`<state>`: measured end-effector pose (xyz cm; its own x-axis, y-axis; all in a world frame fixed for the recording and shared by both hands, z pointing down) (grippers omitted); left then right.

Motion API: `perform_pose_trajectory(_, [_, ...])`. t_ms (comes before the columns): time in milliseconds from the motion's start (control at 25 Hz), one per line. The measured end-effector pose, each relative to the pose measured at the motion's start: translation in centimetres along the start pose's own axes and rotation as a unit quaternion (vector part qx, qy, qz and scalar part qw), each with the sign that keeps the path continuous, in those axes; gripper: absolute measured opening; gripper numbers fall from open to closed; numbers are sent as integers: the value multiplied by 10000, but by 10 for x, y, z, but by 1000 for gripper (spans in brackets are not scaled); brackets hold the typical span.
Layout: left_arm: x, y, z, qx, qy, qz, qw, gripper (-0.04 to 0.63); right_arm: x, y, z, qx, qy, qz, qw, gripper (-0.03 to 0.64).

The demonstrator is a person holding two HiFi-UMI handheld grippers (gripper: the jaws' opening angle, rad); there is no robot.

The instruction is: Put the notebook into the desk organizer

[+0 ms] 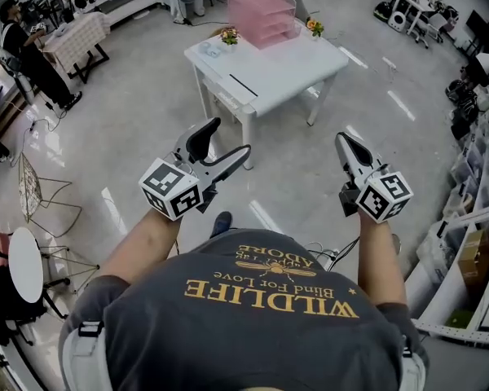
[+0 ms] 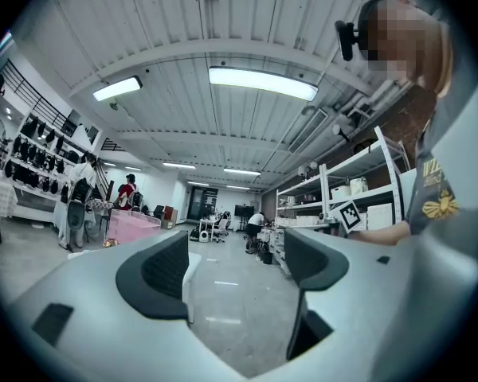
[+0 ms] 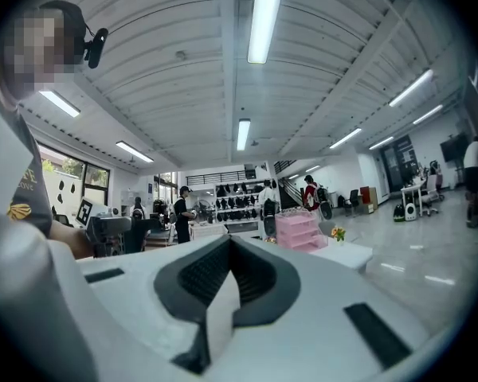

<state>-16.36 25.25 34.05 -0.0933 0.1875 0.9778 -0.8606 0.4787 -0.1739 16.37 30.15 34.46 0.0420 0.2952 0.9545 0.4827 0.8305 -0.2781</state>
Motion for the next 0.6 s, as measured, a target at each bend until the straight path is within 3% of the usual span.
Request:
perform_pose_trajectory(400, [-43,-74,163,663,-197,-15,9976,377,-56,-130,-43,553,-61,-83,9984,0])
perform_pose_trajectory(600, [-62,-98,240,779,-257,-42,9966,377,-80,-192,-61,744,-57,-82,9972,0])
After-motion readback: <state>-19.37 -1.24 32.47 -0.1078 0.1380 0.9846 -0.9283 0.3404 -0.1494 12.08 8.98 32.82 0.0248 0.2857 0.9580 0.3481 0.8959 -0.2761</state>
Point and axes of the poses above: the fingertips, and each gripper's own axes: y backward along the fingers, z to its left, x out of its underside, the point moved 8 cm from there along y, backward along the fingers, and after that the axes turned 14 degrees about z, right-handed, at the moved point
